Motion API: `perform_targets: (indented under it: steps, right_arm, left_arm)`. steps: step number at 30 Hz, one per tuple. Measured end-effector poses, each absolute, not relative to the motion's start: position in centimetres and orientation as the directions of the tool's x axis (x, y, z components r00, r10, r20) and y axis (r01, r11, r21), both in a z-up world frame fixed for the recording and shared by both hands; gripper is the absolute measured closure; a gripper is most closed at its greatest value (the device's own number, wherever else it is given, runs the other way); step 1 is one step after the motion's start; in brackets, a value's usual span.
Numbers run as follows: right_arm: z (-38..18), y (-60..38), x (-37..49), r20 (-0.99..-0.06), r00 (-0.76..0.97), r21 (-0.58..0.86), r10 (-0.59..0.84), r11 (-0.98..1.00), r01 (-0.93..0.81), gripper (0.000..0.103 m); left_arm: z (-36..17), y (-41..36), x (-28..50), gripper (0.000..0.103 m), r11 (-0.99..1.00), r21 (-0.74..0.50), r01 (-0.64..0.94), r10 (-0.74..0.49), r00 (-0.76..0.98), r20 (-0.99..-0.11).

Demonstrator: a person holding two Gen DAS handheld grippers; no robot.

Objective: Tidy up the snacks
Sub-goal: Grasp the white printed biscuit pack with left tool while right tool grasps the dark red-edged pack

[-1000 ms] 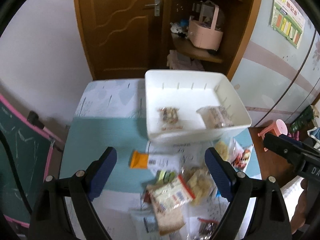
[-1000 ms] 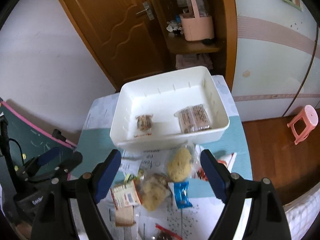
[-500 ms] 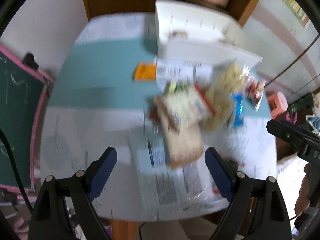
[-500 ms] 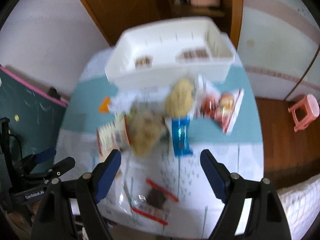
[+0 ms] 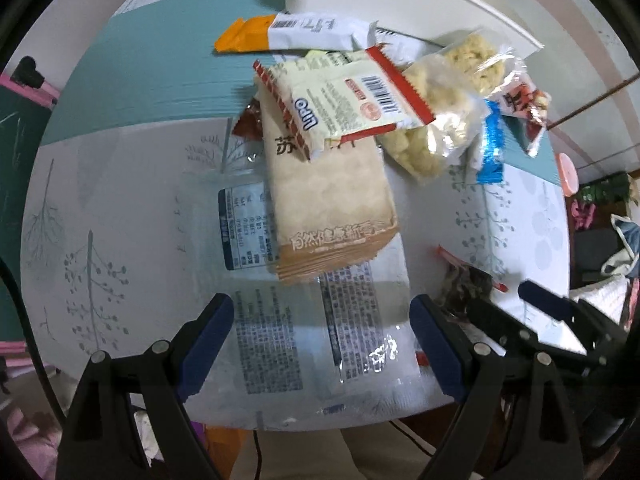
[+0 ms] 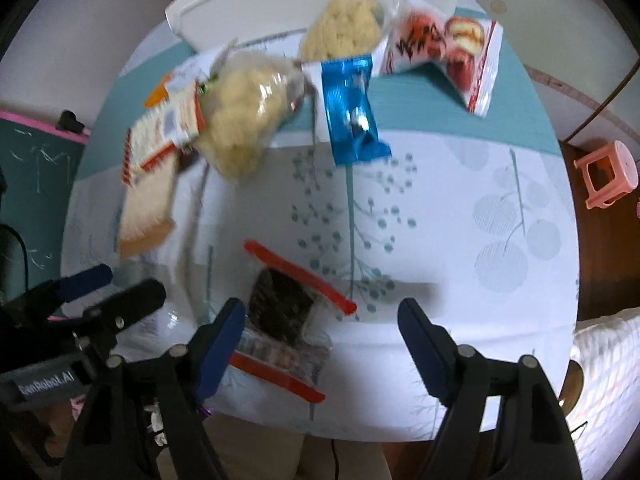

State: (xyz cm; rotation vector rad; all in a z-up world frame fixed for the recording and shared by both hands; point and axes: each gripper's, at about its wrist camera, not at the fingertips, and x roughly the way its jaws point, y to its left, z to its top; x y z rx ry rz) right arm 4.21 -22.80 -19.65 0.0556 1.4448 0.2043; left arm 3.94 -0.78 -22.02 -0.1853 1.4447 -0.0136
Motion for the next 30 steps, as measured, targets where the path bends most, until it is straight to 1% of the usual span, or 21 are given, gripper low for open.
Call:
perform_targets:
  steps: [4, 9, 13, 14, 15, 17, 20, 23, 24, 26, 27, 30]
  right_arm:
    - [-21.0, -22.8, 3.7, -0.98, 0.098, 0.165, 0.174, 0.982, -0.088, 0.028]
    - [-21.3, -20.8, 2.5, -0.979, 0.129, 0.136, 0.156, 0.978, -0.156, 0.028]
    - [-21.4, -19.1, 2.2, -0.981, 0.165, 0.063, 0.099, 0.975, -0.212, 0.029]
    - [-21.5, -18.8, 2.0, -0.979, 0.179, 0.052, 0.094, 0.973, -0.226, 0.032]
    - [-21.4, -18.6, 1.8, -0.977, 0.188, 0.051, 0.096, 0.971, -0.234, 0.037]
    - [-21.3, -18.4, 1.5, -0.974, 0.198, 0.058, 0.109, 0.967, -0.246, 0.04]
    - [-21.1, -18.4, 1.2, -0.97, 0.208, 0.068, 0.124, 0.965, -0.255, 0.058]
    - [-21.1, -18.9, 0.8, -0.971, 0.208, 0.063, 0.118, 0.965, -0.256, 0.059]
    - [-21.2, -19.1, 0.9, -0.971, 0.207, 0.07, 0.123, 0.966, -0.25, 0.059]
    - [-21.2, -19.9, 1.6, -0.971, 0.205, 0.072, 0.123, 0.968, -0.238, 0.059]
    - [-21.1, -20.2, 1.7, -0.971, 0.205, 0.072, 0.121, 0.97, -0.234, 0.059]
    - [-20.9, -20.7, 2.3, -0.971, 0.207, 0.078, 0.123, 0.974, -0.213, 0.059]
  left_arm:
    - [-22.8, -1.1, 4.4, 0.009, 0.985, -0.113, -0.128, -0.096, 0.13, -0.987]
    - [-23.8, -2.3, 5.1, 0.001, 0.992, -0.039, -0.117, -0.024, 0.131, -0.991]
    - [-24.8, -2.7, 5.5, 0.0, 0.994, 0.032, -0.107, 0.046, 0.132, -0.99]
    - [-25.0, -2.6, 5.5, 0.0, 0.994, 0.032, -0.107, 0.046, 0.129, -0.991]
    - [-25.3, -2.4, 5.5, 0.0, 0.993, 0.02, -0.113, 0.034, 0.123, -0.992]
    - [-25.8, -1.7, 5.6, 0.0, 0.99, -0.014, -0.139, 0.0, 0.105, -0.995]
    - [-26.4, -0.4, 5.5, 0.0, 0.981, -0.071, -0.18, -0.056, 0.086, -0.995]
    - [-26.4, 0.0, 5.3, 0.0, 0.981, -0.072, -0.178, -0.057, 0.091, -0.994]
    - [-26.4, 0.1, 5.1, 0.0, 0.982, -0.071, -0.175, -0.055, 0.094, -0.994]
    - [-26.1, 0.3, 4.8, 0.006, 0.982, -0.078, -0.169, -0.06, 0.108, -0.992]
    - [-25.6, -0.2, 4.9, 0.011, 0.983, -0.079, -0.169, -0.06, 0.117, -0.991]
    - [-25.1, -0.3, 4.4, 0.015, 0.983, -0.078, -0.166, -0.056, 0.132, -0.99]
